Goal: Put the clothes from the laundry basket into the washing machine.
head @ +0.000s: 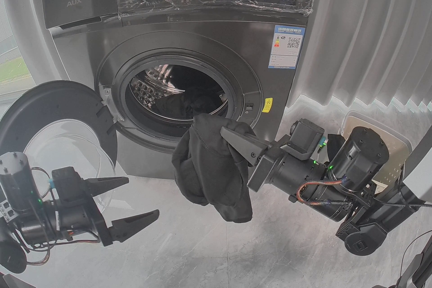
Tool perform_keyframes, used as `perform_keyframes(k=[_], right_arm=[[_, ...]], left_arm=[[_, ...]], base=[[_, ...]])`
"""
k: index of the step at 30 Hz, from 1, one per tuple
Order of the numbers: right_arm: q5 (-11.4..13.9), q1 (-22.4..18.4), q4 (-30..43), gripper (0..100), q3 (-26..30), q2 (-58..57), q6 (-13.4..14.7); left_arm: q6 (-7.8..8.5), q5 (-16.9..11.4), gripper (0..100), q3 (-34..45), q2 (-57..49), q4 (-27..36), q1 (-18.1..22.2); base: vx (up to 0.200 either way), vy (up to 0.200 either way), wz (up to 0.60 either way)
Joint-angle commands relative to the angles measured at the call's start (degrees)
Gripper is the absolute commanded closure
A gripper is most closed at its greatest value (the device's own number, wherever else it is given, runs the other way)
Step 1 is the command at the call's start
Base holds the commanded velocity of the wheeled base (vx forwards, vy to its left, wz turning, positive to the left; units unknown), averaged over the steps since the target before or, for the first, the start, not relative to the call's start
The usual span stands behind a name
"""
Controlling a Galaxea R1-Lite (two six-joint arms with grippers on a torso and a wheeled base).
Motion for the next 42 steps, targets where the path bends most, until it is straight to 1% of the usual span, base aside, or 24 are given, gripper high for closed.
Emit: perform_keyframes(k=[1, 2, 6, 8, 9, 10, 12, 14, 15, 16, 21, 25, 31, 32, 42], right_arm=[[-0.05, 0.19, -0.17, 100, 0.2, 0.1, 0.8], [-0.05, 0.19, -0.34, 100, 0.29, 0.1, 0.89], [-0.05, 0.28, -0.52, 100, 0.38, 0.1, 0.89], [0.04, 0.28, -0.52, 100, 0.55, 0.1, 0.89], [0.04, 0.37, -0.6, 100, 0.82, 0.1, 0.98], [0.04, 0.37, -0.52, 100, 0.82, 0.1, 0.98], [0.04, 0.28, -0.6, 100, 1.08, 0.02, 0.98], [0.04, 0.37, -0.6, 100, 1.34, 0.02, 0.98], [0.04, 0.37, -0.6, 100, 1.34, 0.02, 0.98], [0.04, 0.45, -0.6, 100, 1.34, 0.02, 0.98], [0.04, 0.45, -0.6, 100, 1.34, -0.07, 0.98], [0.04, 0.45, -0.6, 100, 1.34, -0.07, 0.98], [0.04, 0.19, -0.6, 100, 1.34, -0.07, 0.98], [0.04, 0.02, -0.6, 100, 1.34, -0.07, 0.98], [-0.05, -0.07, -0.6, 100, 2.05, -0.34, 0.98]], left_arm=[[-0.9, -0.03, 0, -0.7, 10.81, -3.31, -3.17], [-1.16, -0.03, 0, -1.76, 13.71, -4.9, -3.35], [-1.78, 0.23, 0, -2.81, 19.25, -10.26, -4.14], [-1.95, 0.76, 0, -3.08, 21.36, -13.25, -4.84], [-2.3, 1.37, 0, -3.43, 22.5, -14.74, -5.11], [-3.09, 1.9, 0, -3.6, 23.47, -15.79, -5.37], [-6.17, 3.48, 0, -4.04, 25.22, -18.08, -6.78], [-9.6, 4.98, 0, -4.31, 26.54, -20.01, -8.01], [-10.74, 5.42, 0, -4.31, 27.16, -20.8, -8.45], [-11.44, 5.59, 0, -4.39, 27.77, -21.86, -8.8], [-12.06, 5.77, 0, -4.57, 31.73, -26.96, -9.06], [-12.15, 5.85, 0, -3.69, 34.36, -30.47, -9.32], [-12.76, 6.12, 0, -3.43, 36.12, -32.93, -10.29], [-12.85, 6.29, 100, -3.34, 36.3, -33.11, -10.55], [-12.85, 6.65, 100, -3.52, 37.0, -35.48, -10.99]], base=[[0.0, 0.0, 0.0], [0.0, 0.0, 0.0], [0.0, 0.0, 0.0], [0.0, 0.0, 0.0], [0.0, 0.0, 0.0], [0.0, 0.0, 0.0], [0.0, 0.0, 0.0], [0.0, 0.0, 0.0], [0.0, 0.0, 0.0], [0.0, 0.0, 0.0], [0.0, 0.0, 0.0], [0.0, 0.0, 0.0], [0.0, 0.0, 0.0], [0.0, 0.0, 0.0], [0.0, 0.0, 0.0]])
